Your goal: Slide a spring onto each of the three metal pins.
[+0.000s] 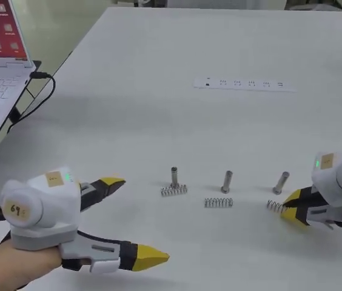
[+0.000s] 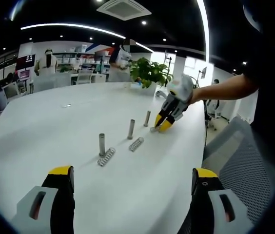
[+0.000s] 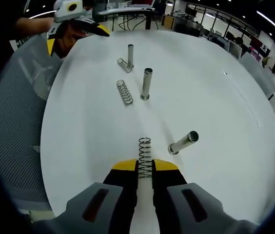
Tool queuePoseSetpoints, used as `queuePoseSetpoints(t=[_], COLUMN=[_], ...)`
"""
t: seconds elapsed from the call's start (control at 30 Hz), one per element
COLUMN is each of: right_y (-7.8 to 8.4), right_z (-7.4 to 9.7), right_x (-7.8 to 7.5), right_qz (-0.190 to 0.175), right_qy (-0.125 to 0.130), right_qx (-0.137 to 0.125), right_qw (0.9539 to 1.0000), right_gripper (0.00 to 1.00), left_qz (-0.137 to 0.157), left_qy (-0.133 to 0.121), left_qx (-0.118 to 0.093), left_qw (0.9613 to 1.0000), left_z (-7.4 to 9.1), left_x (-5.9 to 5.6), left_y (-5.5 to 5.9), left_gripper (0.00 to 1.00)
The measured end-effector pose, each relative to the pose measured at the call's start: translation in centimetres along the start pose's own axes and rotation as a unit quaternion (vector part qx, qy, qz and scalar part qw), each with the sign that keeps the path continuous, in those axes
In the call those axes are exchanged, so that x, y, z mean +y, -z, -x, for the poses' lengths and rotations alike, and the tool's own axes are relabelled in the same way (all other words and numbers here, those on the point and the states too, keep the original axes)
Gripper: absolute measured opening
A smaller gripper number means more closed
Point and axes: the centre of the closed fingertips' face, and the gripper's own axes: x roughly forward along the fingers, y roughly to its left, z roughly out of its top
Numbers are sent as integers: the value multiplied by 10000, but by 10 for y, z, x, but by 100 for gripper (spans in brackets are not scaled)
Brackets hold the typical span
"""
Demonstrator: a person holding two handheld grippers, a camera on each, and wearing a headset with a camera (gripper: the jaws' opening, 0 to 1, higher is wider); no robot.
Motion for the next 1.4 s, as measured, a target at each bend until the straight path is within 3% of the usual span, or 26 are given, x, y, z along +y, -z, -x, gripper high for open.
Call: queuePoseSetpoints(t=[0.13, 0.27, 0.43, 0.57, 0.63, 0.8, 1.03, 1.13, 1.23, 1.4], right_y=[-2, -2, -7, -14, -22, -40, -66, -76, -82, -94], right_z=[4, 7, 15, 25, 31, 42, 51, 51, 51, 52], right_x=[-1, -1, 3, 10, 15, 26, 41, 45, 50, 58], right_qz=[12, 39, 73, 120, 175, 331, 629, 722, 835, 924], right_qy=[17, 44, 52, 20, 6, -43, -186, -252, -302, -414], right_qx=[-7, -20, -93, -194, -308, -469, -658, -735, -751, -878], right_qw=[10000, 10000, 9999, 9997, 9994, 9983, 9957, 9944, 9932, 9910], right_gripper=[8, 8, 8, 8, 8, 8, 8, 8, 8, 8], left_qz=[-62, -64, -92, -175, -183, -266, -360, -508, -619, -696], left_qy=[30, 57, 104, 128, 180, 509, 900, 1119, 1248, 1388], left_qx=[-16, -249, -292, -355, -500, -357, -385, -305, -174, -225], left_qw=[10000, 9997, 9995, 9991, 9984, 9977, 9946, 9920, 9901, 9876], left_z=[0, -1, -1, 0, 1, -7, -27, -40, -49, -62], left_x=[-1, -3, -6, -11, -15, -28, -41, -49, -56, -66], left_y=[0, -7, -12, -21, -28, -29, -45, -50, -50, -56], left_gripper=[98, 98, 98, 93, 91, 81, 71, 65, 62, 57])
